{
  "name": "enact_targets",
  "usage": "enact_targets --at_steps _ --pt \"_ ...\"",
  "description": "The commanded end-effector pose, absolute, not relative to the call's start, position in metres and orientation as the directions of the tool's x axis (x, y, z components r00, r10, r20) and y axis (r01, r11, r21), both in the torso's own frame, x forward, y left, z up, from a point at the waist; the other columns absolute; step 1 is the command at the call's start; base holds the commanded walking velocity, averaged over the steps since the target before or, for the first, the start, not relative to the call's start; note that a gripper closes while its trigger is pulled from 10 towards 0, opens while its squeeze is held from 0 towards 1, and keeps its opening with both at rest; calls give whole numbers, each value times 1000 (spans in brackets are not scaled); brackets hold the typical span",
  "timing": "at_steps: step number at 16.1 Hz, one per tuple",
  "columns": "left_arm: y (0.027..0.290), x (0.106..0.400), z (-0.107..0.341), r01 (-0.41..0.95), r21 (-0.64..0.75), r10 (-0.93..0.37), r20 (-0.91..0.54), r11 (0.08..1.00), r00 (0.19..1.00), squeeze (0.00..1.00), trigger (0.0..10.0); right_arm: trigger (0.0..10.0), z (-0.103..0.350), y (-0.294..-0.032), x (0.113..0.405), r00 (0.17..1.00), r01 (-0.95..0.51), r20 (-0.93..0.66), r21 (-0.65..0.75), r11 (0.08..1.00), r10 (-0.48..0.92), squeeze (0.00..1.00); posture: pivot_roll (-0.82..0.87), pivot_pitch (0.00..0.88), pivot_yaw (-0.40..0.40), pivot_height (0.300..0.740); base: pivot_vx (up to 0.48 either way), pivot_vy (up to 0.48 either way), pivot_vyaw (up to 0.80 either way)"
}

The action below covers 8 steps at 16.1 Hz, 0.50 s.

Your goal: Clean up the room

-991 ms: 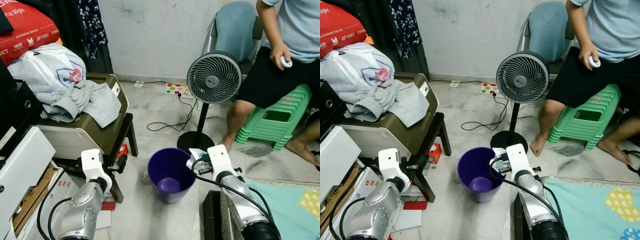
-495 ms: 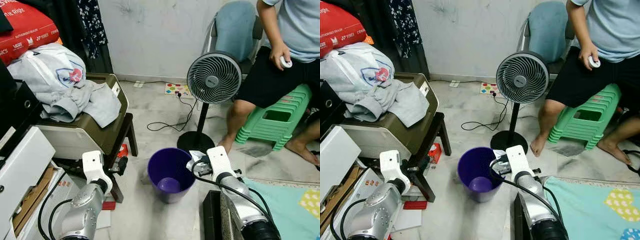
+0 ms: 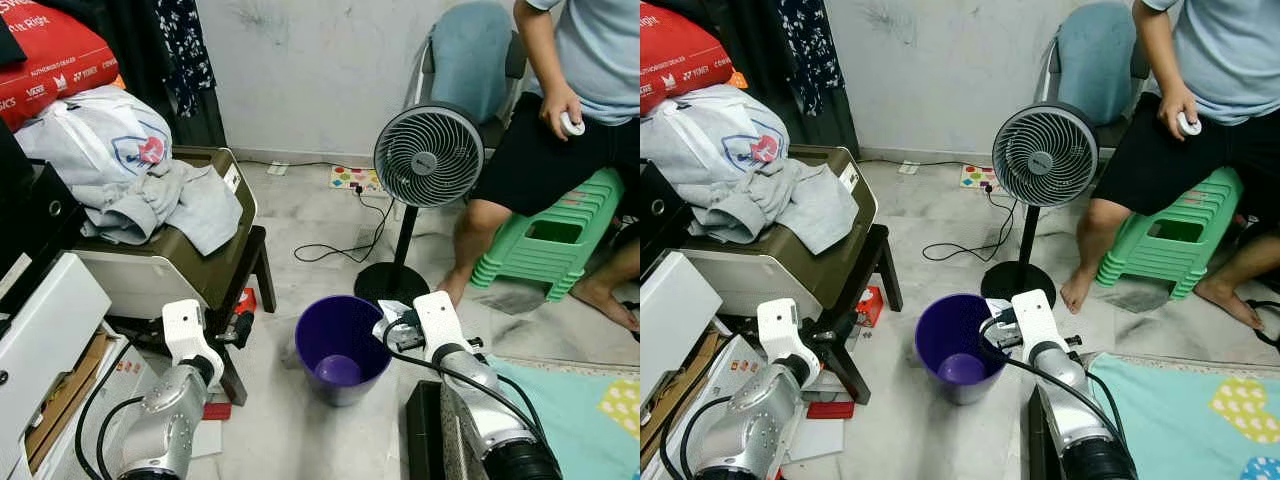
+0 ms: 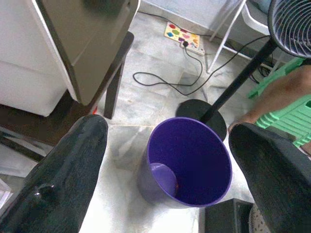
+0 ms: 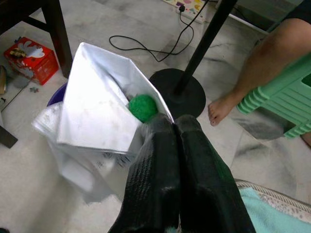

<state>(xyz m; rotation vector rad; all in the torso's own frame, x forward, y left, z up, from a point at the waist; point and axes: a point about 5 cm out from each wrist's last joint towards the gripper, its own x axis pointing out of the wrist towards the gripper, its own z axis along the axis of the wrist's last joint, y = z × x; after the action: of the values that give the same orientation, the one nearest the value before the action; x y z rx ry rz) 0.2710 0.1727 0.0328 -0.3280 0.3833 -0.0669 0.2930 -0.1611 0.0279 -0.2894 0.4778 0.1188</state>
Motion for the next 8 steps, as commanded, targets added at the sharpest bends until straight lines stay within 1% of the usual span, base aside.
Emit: enact_targets --at_steps 1,8 --pt "173 272 34 10 -327 -131 -350 945 927 0 10000 10000 29 -160 296 878 -187 -476 -242 952 51 0 -67 0 36 740 0 0 0" --pt "173 273 35 19 -336 -140 -338 942 931 0 10000 10000 28 -160 296 877 -191 -478 -245 950 53 0 -66 0 37 740 0 0 0"
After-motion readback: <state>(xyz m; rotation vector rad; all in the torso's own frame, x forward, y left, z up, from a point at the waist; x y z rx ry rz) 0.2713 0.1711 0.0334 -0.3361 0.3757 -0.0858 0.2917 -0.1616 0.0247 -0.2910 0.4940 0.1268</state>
